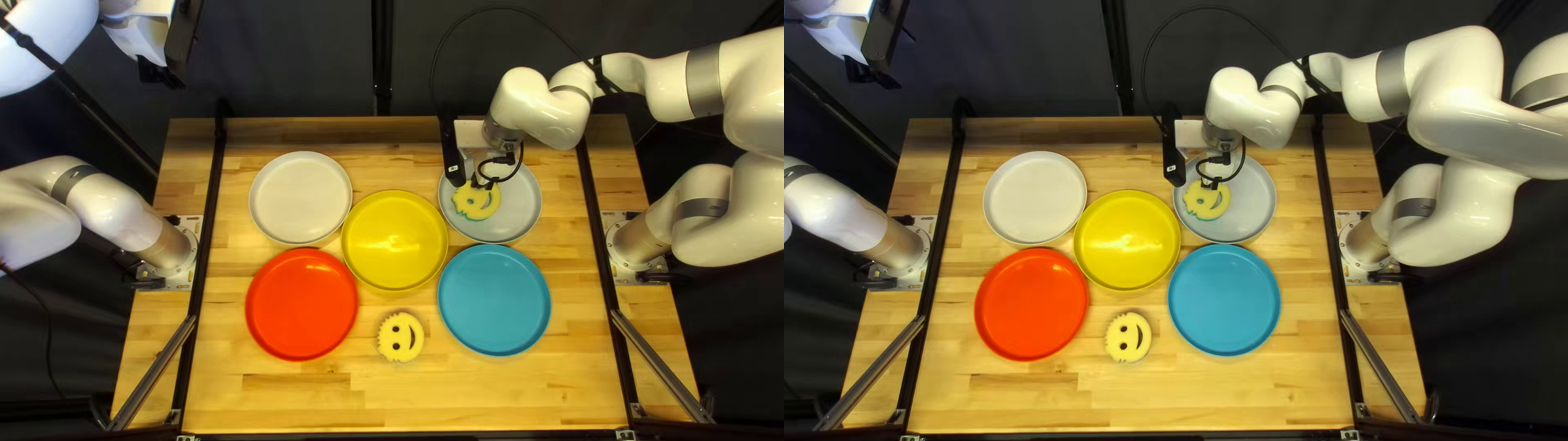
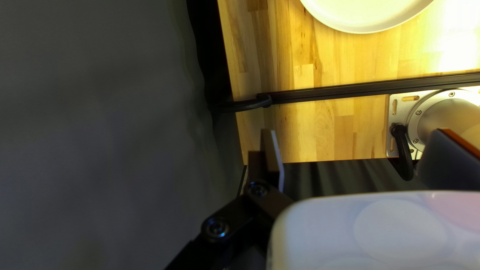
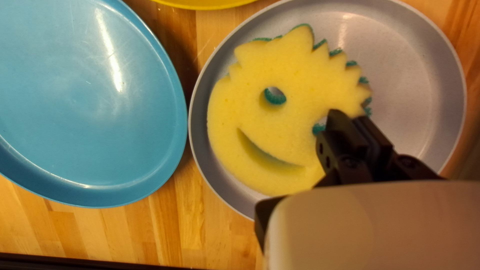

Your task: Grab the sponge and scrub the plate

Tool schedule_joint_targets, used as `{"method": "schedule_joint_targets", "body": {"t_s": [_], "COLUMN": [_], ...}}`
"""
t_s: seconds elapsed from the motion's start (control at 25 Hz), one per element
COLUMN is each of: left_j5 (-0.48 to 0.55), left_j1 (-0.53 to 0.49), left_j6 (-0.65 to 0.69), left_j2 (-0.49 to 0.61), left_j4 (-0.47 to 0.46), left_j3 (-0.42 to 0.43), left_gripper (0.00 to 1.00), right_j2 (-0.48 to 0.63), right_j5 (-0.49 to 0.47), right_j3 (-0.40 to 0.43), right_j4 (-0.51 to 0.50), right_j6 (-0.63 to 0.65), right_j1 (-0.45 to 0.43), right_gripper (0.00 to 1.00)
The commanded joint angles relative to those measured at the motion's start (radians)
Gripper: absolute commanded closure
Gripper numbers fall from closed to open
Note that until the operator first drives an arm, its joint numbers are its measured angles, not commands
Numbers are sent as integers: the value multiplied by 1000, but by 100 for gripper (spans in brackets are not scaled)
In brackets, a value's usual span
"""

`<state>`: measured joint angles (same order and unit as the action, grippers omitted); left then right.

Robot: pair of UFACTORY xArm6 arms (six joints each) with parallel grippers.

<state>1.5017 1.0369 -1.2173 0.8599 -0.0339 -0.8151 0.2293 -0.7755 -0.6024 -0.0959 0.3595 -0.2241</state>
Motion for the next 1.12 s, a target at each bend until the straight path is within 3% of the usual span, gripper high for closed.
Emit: {"method": "schedule_joint_targets", "body": {"t_s": [0.04,0.32,0.52,0.76,1.12], "left_j5": [0,0,0,0,0], "left_j1": [0,0,0,0,0], "left_j6": [0,0,0,0,0], "left_j2": [0,0,0,0,0], "left_j4": [0,0,0,0,0], "left_j3": [0,0,0,0,0], "left_gripper": [0,0,0,0,0], "right_j2": [20,-3,-12,-8,-8], "right_j5": [11,36,104,173,172], "right_j3": [13,10,55,112,114], "right_j4": [27,101,178,236,242], "right_j6": [-73,-199,-317,-428,-430], "right_j1": [88,291,417,488,486], "right_gripper": [100,100,100,100,100]}}
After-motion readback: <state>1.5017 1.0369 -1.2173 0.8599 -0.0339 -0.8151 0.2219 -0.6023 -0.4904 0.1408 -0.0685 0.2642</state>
